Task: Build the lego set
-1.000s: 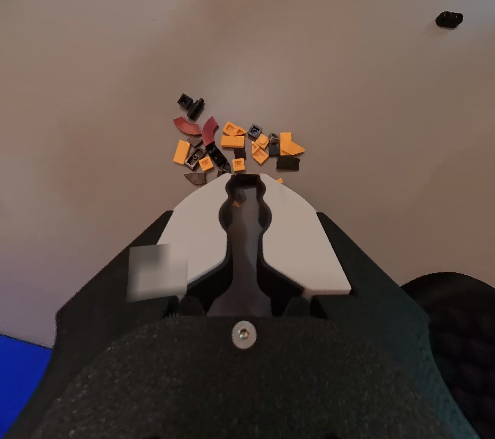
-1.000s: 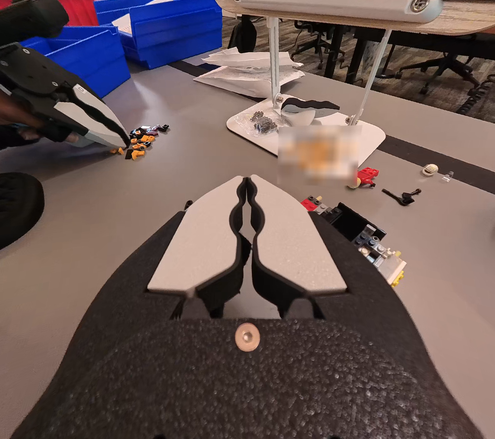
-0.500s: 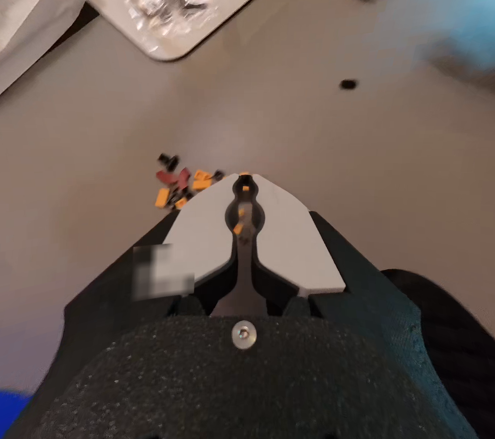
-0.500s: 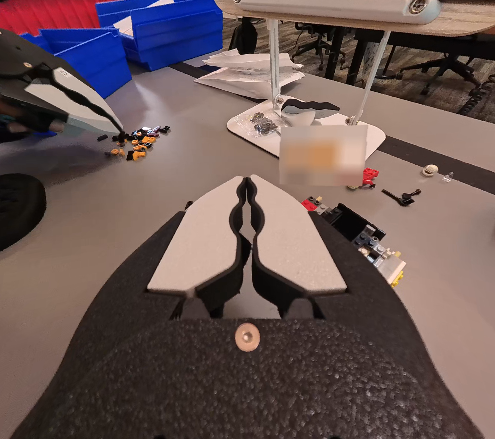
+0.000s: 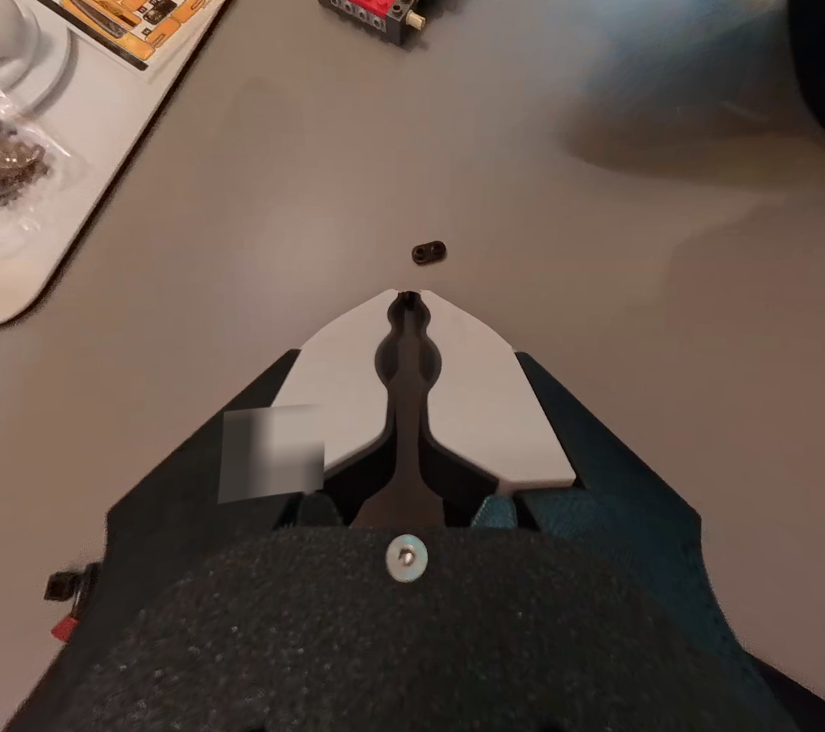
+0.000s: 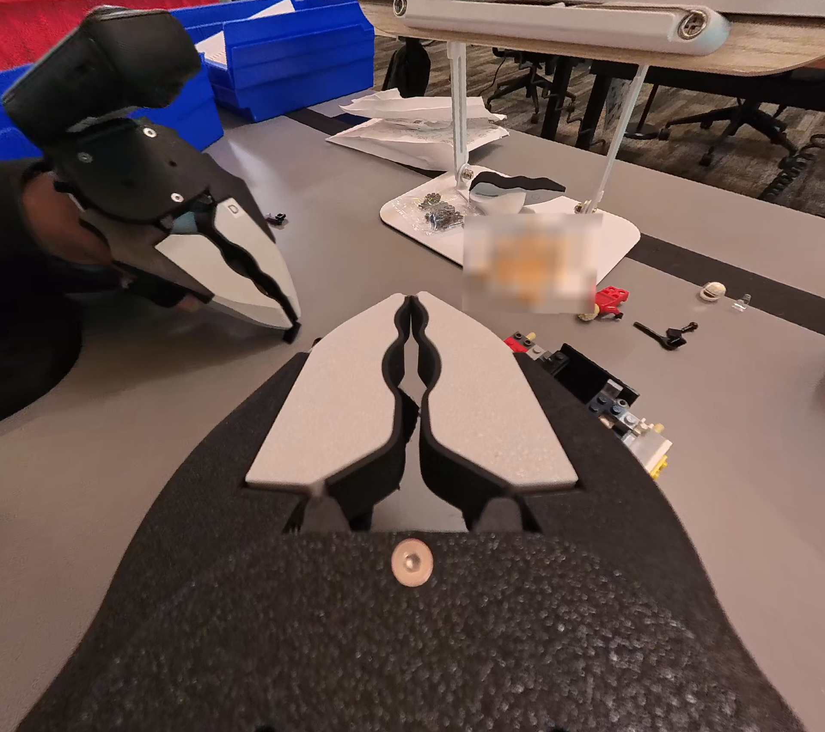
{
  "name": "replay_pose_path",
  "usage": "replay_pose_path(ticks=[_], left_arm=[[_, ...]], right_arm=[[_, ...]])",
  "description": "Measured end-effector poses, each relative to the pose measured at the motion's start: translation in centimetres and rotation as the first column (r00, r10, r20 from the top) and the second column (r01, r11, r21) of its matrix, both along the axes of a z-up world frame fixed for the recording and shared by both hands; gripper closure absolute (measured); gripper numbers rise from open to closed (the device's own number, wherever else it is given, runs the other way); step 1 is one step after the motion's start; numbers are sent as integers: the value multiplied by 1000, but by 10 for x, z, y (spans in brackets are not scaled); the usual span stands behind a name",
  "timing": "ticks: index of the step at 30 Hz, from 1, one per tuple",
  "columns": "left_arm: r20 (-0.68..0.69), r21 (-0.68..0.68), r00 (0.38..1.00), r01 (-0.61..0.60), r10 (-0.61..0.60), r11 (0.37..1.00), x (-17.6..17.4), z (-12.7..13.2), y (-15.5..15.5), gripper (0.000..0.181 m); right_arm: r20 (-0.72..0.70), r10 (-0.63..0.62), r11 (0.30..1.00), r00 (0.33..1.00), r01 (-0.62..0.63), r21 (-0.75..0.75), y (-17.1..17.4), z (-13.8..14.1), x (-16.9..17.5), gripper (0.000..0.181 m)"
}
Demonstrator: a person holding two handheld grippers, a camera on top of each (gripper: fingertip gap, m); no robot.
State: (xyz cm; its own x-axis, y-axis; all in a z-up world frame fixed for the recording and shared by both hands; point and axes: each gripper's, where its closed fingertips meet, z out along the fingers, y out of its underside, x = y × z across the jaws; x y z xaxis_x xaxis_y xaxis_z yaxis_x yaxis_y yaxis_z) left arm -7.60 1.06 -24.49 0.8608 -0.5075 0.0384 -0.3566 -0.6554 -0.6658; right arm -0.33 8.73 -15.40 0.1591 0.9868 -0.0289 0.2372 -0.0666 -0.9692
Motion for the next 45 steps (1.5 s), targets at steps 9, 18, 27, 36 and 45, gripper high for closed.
replay_pose_path(ticks=[9, 18, 27, 36, 45], left_arm=[[6, 110, 983, -182, 183, 977, -53, 34, -20, 159], [-46, -14, 920, -391, 390, 920, -105, 14, -88, 175], [-127, -65, 934, -342, 332, 937, -99, -8, -75, 166], [-91, -25, 951, -298, 295, 954, -90, 9, -78, 166], [-117, -43, 993, 18, -22, 999, -7, 6, -25, 166]], right_arm=[[-10, -1, 1000, 1000, 1, 2, 1, 3, 2, 181], [-6, 14, 1000, 1000, -14, 3, -4, 3, 0, 181], [-4, 12, 1000, 1000, -12, 7, -3, 3, 1, 181], [-9, 11, 1000, 1000, -11, 2, -2, 3, 2, 181], [40, -3, 998, 999, 1, 57, 2, -2, 4, 181]])
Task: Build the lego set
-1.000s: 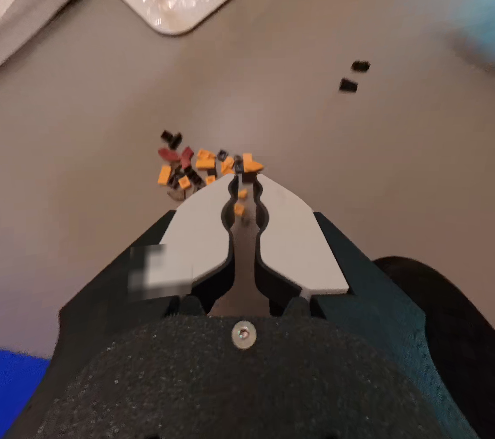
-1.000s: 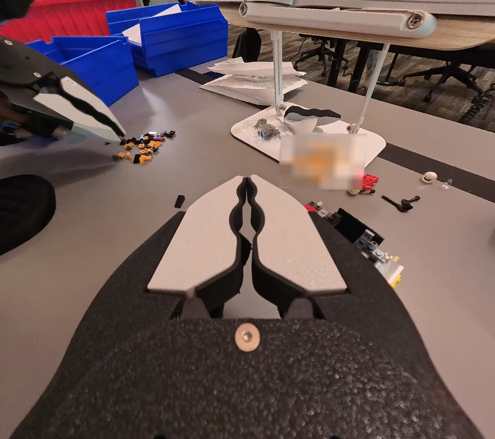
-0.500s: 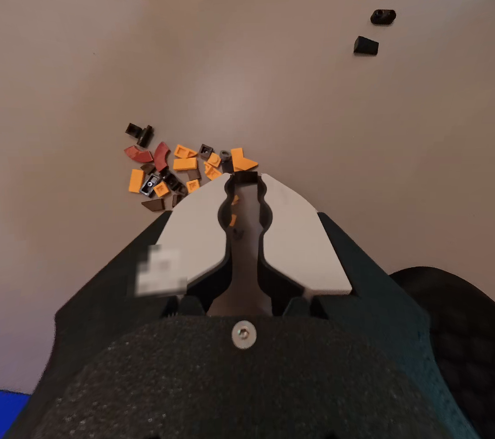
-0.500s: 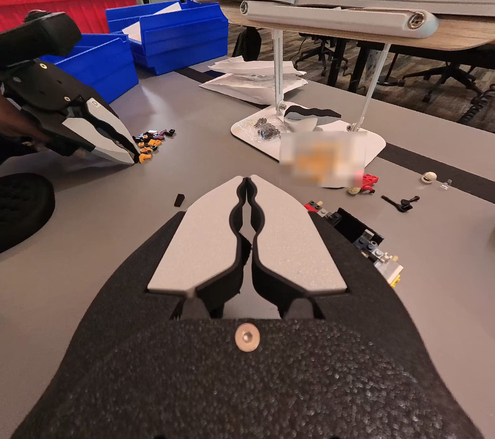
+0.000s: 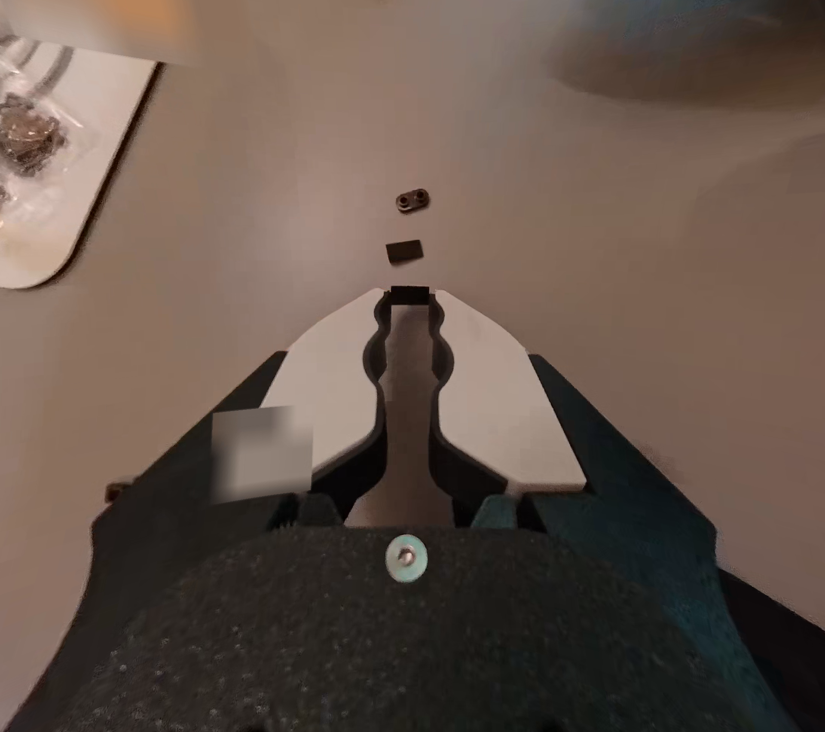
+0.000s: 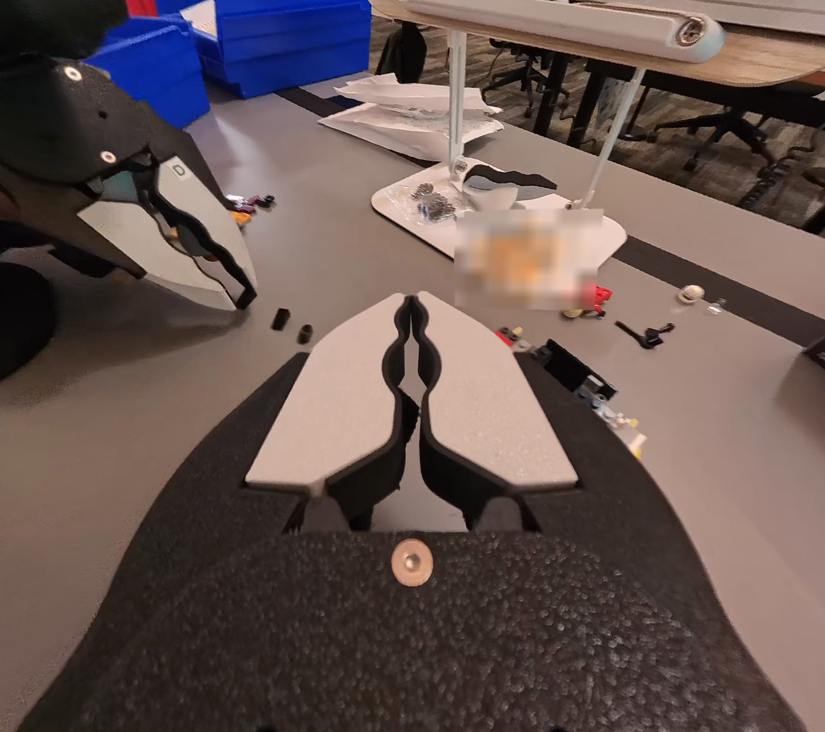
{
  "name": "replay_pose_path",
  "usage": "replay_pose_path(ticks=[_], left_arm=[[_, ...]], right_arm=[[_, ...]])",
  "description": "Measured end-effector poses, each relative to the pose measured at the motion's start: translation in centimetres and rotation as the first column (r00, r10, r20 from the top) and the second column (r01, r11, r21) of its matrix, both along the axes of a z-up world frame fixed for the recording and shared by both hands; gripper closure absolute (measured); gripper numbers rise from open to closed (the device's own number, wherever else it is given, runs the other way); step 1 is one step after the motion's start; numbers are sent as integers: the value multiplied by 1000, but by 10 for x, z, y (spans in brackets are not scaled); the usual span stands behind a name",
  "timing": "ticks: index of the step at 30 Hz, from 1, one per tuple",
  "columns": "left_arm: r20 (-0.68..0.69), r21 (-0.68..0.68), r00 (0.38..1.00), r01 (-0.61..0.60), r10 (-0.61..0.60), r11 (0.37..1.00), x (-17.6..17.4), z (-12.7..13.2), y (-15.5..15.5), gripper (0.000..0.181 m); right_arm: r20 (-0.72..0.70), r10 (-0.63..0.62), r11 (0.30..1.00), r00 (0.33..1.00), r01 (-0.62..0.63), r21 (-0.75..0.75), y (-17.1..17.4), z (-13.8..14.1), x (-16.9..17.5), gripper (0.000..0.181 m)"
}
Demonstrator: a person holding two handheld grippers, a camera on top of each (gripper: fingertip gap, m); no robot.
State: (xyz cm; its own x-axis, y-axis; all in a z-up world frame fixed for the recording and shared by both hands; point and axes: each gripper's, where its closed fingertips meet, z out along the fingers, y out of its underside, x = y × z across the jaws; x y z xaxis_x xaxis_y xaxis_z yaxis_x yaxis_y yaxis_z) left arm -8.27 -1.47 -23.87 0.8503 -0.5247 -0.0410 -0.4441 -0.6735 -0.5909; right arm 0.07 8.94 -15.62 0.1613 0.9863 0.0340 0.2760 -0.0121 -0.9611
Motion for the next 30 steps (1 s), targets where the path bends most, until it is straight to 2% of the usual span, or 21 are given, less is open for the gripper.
replay_pose_path(ticks=[3, 6, 9, 11, 13, 16, 21, 24, 26, 28, 30], left_arm=[[-66, -31, 998, 5, -7, 1000, -5, -13, 9, 166], [-36, -13, 999, 11, -11, 1000, -2, -15, 12, 165], [-36, 13, 999, -4, 5, 1000, -7, -13, 10, 153], [-6, 42, 1000, -26, 26, 999, -8, -4, 8, 150], [25, 81, 998, -54, 52, 995, -10, 7, 4, 150], [65, 144, 994, -96, 87, 985, -14, 15, 0, 152], [113, 187, 987, -134, 115, 973, -14, 16, -2, 155], [127, 208, 984, -152, 127, 966, -15, 16, -3, 158], [144, 210, 980, -165, 137, 964, -18, 14, -5, 159], [163, 217, 975, -183, 149, 959, -21, 14, -6, 160], [200, 235, 967, -203, 158, 951, -24, 17, -6, 162]], right_arm=[[26, -48, 997, 999, 46, 62, 15, 0, 9, 181], [14, -77, 996, 997, 76, 38, 27, 0, 16, 181], [21, -84, 996, 996, 84, 28, 31, -2, 18, 181], [78, -76, 994, 994, 69, 90, 36, -8, 21, 178], [234, -25, 979, 972, -23, 202, 42, -24, 29, 174], [417, 54, 924, 907, -204, 323, 54, -39, 40, 161], [620, 230, 887, 750, -424, 184, 75, -63, 31, 116], [694, 305, 870, 652, -487, 75, 91, -77, 22, 100], [726, 365, 853, 582, -522, -11, 92, -87, 19, 100], [741, 419, 833, 525, -546, -84, 87, -94, 18, 114], [735, 431, 823, 524, -562, -82, 80, -93, 15, 118]])
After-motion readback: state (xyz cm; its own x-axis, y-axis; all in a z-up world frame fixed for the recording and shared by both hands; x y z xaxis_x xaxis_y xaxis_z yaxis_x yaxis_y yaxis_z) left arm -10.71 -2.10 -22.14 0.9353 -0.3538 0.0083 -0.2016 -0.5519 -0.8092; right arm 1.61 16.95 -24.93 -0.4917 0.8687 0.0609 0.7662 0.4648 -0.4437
